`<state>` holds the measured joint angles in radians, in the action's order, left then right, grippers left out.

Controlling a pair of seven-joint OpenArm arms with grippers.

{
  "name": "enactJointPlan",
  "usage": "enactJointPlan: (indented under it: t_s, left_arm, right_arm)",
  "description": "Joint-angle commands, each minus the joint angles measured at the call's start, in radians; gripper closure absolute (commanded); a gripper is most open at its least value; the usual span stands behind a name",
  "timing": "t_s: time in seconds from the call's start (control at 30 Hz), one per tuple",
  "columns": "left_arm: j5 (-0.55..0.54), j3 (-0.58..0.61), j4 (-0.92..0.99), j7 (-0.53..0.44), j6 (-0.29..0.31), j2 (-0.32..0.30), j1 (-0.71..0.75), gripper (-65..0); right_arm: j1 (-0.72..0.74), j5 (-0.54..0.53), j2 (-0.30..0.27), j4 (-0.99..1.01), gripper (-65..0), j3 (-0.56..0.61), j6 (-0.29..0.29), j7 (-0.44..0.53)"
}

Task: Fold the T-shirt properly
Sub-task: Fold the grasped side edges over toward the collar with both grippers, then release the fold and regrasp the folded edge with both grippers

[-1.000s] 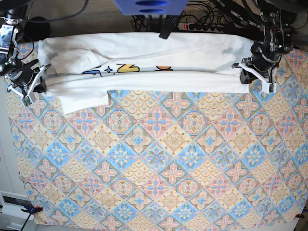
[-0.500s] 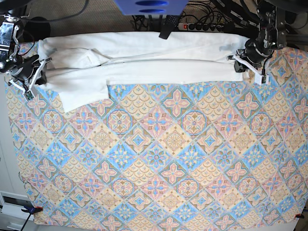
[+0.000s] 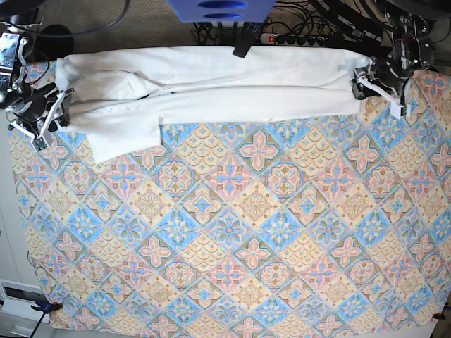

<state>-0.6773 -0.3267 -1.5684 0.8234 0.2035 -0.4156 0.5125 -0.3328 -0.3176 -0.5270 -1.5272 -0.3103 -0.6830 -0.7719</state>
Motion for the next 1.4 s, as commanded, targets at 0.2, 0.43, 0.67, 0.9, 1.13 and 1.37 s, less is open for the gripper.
enactJointPlan:
  t_s: [0.2, 0.43, 0.67, 0.9, 1.13, 1.37]
  left_arm:
    - [-0.008, -0.091, -0.013, -0.014, 0.003, -0.009, -0.007, -34.7]
    - [-0.009, -0.093, -0.013, -0.009, 0.003, 0.025, -0.036, -34.6]
    - [-0.009, -0.093, -0.013, -0.009, 0.003, 0.027, -0.042, -34.6]
    - [-0.009, -0.093, -0.013, -0.013, 0.003, 0.027, -0.042, -34.6]
    - [-0.009, -0.093, -0.062, -0.016, 0.003, 0.03, -0.044, -34.6]
    - [-0.017, -0.093, -0.143, -0.009, 0.003, 0.051, -0.044, -35.3]
  right_arm:
    - [0.008, -0.008, -0.022, -0.092, -20.1, -0.034, 0.003, 0.012]
    - [0.03, -0.008, -0.022, -0.103, -20.1, -0.028, 0.004, -0.054]
    - [0.074, -0.008, -0.022, -0.106, -20.1, -0.03, 0.004, -0.113]
    - [0.076, -0.008, -0.022, -0.108, -20.1, -0.026, 0.003, -0.113]
    - [0.22, -0.004, 0.052, -0.08, -22.0, 0.112, 0.003, -0.114]
    - [0.355, 0.219, 0.087, 0.093, -24.5, 0.245, 0.003, -0.114]
